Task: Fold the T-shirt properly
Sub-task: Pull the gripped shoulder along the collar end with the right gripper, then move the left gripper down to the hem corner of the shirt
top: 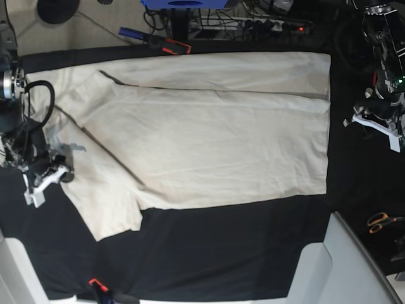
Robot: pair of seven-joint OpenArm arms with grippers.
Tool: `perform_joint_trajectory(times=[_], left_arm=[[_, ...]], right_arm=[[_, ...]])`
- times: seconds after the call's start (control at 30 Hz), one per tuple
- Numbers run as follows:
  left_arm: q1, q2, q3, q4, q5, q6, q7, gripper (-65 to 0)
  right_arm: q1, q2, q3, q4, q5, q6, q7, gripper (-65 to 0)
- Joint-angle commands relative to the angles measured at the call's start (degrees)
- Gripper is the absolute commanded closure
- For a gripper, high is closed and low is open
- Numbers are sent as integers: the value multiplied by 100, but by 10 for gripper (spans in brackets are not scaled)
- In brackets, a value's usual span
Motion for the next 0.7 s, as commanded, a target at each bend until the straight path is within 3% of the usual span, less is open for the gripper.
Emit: perform_joint_trajectory(times=[0.0, 0.03, 0.27, 0.33, 0.5, 0.57, 0.67], left_arm=[[-78, -112, -49, -34, -6, 18, -85, -173], [-175, -112, -49, -165, -6, 18, -85, -174], [-1203, -165, -49, -1458, -6, 18, -85, -188], [-1660, -262, 4, -1915, -6, 18, -85, -242], [-2795, -305, 13, -3146, -6, 18, -85, -476], [-3137, -314, 145, -3576, 3, 18, -112, -508], [-3454, -367, 927, -4157, 3, 18, -498, -508]], right_arm=[[90, 65, -6, 20, -39, 52, -95, -29], [90, 65, -6, 20, -39, 52, -95, 0], [-15, 83, -6, 20, -30, 52, -77, -5], [-15, 83, -6, 20, -30, 52, -77, -3], [-24, 92, -6, 20, -30, 52, -77, -2], [-24, 109, -6, 20, -30, 52, -86, -2], [-24, 162, -6, 20, -30, 52, -86, -2]])
